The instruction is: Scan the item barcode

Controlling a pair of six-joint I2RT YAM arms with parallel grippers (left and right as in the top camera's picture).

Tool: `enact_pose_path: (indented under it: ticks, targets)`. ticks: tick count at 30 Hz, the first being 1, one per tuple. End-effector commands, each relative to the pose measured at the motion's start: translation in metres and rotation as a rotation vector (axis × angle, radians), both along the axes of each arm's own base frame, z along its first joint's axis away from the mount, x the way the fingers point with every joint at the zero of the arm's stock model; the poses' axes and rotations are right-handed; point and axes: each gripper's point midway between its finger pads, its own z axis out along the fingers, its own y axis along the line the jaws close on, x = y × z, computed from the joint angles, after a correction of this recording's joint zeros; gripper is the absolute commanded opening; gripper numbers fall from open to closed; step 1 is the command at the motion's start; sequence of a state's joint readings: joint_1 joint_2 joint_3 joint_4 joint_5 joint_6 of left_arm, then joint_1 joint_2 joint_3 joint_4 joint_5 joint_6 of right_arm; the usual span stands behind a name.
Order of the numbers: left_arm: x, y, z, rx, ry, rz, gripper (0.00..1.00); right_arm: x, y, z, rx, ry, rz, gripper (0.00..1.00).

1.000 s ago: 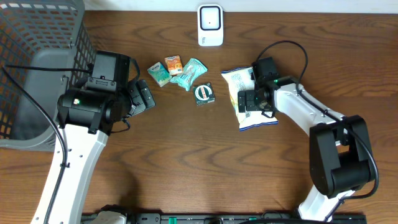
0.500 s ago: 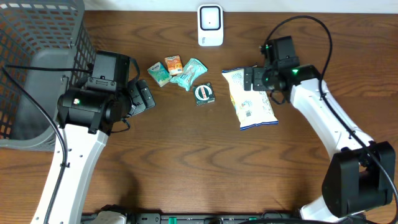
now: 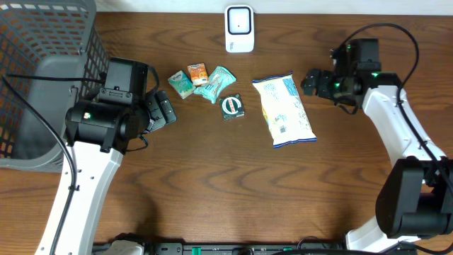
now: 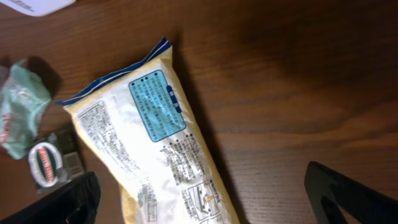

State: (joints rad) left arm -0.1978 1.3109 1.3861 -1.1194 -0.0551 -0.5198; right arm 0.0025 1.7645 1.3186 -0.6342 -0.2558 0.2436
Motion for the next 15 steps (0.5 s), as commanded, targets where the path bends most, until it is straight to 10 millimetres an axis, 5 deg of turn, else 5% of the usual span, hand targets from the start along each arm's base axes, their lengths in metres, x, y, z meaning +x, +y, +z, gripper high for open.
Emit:
enact_pose_path:
  ticks: [1,15]
  targets:
    - [0.0,0.003,0.002,0.007,-0.005,0.01,0.97,-0.002,0.011,0.002,0.074,0.003,0.045,0.99]
    - [0.0,0.003,0.002,0.007,-0.005,0.01,0.98,0.001,-0.005,-0.002,-0.017,-0.001,0.002,0.99]
